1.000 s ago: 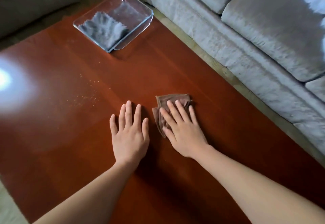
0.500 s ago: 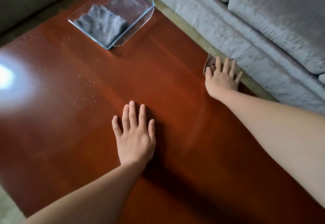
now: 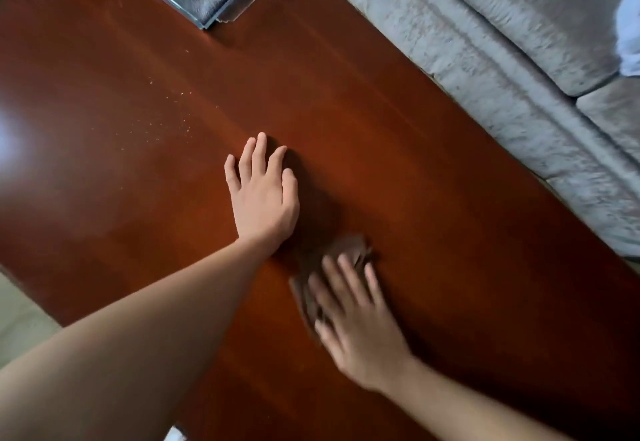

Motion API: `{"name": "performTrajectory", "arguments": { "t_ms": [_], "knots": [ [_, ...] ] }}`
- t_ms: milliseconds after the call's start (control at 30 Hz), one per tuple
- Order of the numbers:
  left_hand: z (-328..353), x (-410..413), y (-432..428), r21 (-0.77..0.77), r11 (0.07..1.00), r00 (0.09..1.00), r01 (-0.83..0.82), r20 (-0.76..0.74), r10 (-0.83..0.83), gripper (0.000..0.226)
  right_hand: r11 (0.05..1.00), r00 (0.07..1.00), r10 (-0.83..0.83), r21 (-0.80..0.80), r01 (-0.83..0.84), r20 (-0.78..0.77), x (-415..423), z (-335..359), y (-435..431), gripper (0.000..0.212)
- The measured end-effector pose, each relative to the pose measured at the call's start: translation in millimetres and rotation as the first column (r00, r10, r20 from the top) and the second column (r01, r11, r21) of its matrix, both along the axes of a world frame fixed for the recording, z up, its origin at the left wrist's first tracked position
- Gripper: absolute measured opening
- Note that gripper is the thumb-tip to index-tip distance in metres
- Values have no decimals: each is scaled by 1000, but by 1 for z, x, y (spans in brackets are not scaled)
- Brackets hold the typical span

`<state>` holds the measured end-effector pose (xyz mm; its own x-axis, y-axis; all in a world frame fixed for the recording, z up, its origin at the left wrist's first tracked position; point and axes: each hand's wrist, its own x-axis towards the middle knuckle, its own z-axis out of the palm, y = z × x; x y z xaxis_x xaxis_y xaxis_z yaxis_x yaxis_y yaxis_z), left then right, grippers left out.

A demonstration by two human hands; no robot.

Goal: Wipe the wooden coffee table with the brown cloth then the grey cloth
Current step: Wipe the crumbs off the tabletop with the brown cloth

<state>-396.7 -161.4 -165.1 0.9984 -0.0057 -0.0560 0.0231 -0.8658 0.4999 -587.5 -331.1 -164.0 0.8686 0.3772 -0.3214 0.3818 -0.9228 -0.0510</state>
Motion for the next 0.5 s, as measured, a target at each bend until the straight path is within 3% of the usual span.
{"name": "performTrajectory", "arguments": {
  "t_ms": [167,300,400,500],
  "knots": [
    [15,4,28,-310,950,990,46,-113,-85,63,906,911,407,-100,-411,-57,-97,1,28,87],
    [13,-11,44,-317,942,982,109,-113,-152,58,819,818,574,28,-573,-46,-53,-2,8,82],
    [8,-31,51,-272,945,975,183,-75,-210,57,884,885,465,43,-465,24,17,-9,-14,68],
    [7,-50,50,-278,941,977,191,-41,-210,54,999,996,-10,-31,13,85,103,-10,-44,67]
  ]
}}
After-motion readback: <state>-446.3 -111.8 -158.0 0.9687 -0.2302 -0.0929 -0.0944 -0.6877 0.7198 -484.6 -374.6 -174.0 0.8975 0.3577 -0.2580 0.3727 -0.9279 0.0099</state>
